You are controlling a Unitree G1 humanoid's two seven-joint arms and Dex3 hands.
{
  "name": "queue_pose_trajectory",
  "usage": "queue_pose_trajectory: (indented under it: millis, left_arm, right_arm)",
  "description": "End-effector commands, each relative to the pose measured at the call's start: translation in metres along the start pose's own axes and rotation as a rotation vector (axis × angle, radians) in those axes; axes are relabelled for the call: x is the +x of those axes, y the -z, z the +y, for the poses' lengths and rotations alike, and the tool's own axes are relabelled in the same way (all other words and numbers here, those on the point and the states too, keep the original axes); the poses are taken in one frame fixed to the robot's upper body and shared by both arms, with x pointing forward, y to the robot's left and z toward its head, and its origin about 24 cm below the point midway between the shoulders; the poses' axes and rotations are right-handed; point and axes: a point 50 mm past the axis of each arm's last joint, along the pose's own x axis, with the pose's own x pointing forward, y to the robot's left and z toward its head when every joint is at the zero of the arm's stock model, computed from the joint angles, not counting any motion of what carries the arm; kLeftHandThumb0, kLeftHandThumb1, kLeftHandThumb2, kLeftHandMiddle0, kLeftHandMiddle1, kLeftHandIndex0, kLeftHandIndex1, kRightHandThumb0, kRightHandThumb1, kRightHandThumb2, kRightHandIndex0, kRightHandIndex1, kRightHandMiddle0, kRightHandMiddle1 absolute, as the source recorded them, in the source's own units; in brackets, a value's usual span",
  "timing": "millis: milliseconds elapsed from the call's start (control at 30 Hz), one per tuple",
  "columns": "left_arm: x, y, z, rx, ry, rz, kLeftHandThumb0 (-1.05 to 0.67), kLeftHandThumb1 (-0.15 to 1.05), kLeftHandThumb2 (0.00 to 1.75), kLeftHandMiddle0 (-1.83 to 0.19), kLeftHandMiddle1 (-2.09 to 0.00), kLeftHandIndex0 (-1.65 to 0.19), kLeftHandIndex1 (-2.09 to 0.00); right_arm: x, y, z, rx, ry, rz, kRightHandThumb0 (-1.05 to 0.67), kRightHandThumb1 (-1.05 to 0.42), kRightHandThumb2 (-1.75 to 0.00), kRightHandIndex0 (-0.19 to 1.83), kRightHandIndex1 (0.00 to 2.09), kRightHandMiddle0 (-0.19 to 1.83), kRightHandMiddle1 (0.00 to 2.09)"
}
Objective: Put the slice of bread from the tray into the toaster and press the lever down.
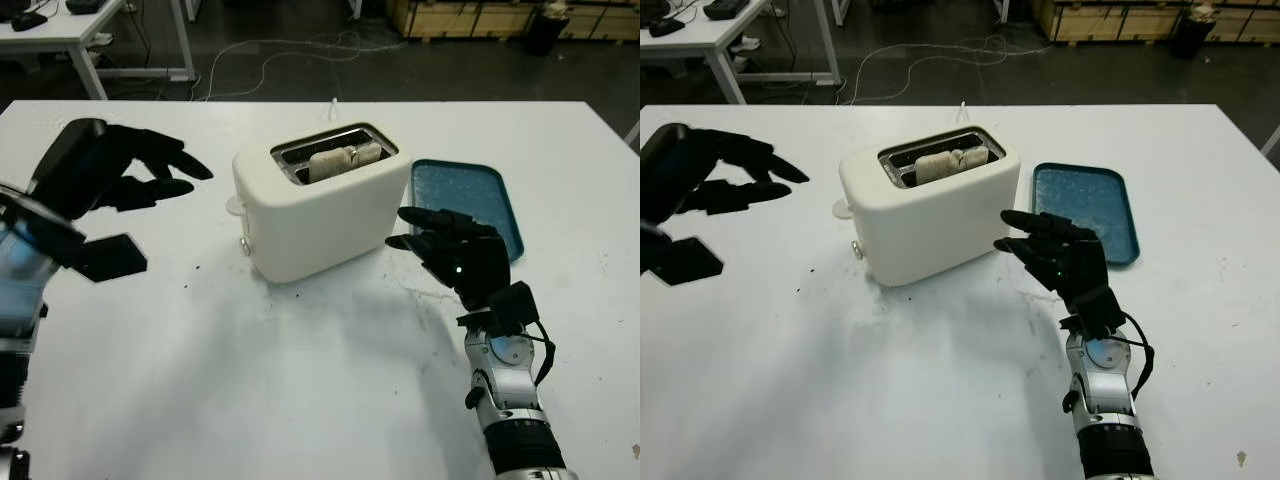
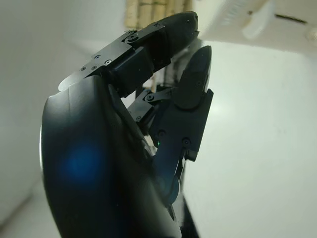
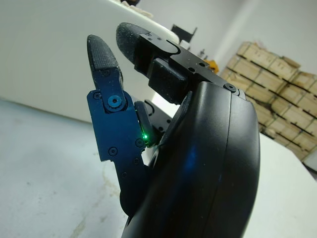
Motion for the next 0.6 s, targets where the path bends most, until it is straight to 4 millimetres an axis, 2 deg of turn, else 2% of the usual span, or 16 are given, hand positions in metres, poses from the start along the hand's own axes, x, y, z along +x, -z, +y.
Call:
queue_pose_trajectory:
  millis: [0, 100, 233, 300, 433, 567]
  left_arm:
    - [0.007, -0.002, 0.001, 0.086, 0.057, -0.035, -0.3, 0.8, 0.0, -1.15, -0.78, -1.22, -0.13]
    - [0.013, -0.002, -0.004, 0.177, 0.102, -0.065, -0.29, 0.75, 0.0, -1.29, -0.53, -1.3, -0.07]
    - [0.017, 0.002, -0.011, 0.21, 0.136, -0.083, -0.27, 0.74, 0.01, -1.33, -0.5, -1.34, -0.06]
    - [0.018, 0.003, -0.013, 0.219, 0.147, -0.079, -0.29, 0.76, 0.02, -1.31, -0.5, -1.33, -0.05]
    - [0.017, 0.002, -0.017, 0.213, 0.122, -0.084, -0.3, 0.77, 0.0, -1.23, -0.73, -1.35, -0.03]
    - [0.017, 0.003, -0.019, 0.223, 0.108, -0.089, -0.35, 0.8, 0.02, -1.23, -0.78, -1.37, -0.04]
  right_arm:
    - [0.0, 0.0, 0.0, 0.012, 0.002, 0.009, -0.44, -0.87, 0.0, 1.17, 0.21, 1.11, 0.0]
    - [0.0, 0.001, 0.002, 0.022, 0.002, 0.019, -0.45, -0.86, 0.0, 1.18, 0.21, 1.11, 0.0]
    - [0.0, 0.001, 0.003, 0.027, 0.0, 0.025, -0.46, -0.86, 0.0, 1.19, 0.21, 1.12, 0.0]
    - [0.001, 0.001, 0.003, 0.028, -0.003, 0.022, -0.47, -0.86, 0.0, 1.19, 0.21, 1.12, 0.0]
    - [0.001, 0.001, 0.003, 0.016, -0.005, 0.026, -0.47, -0.86, 0.0, 1.19, 0.2, 1.12, 0.0]
    - [0.001, 0.0, 0.004, 0.011, -0.01, 0.026, -0.47, -0.87, 0.0, 1.19, 0.2, 1.12, 0.0]
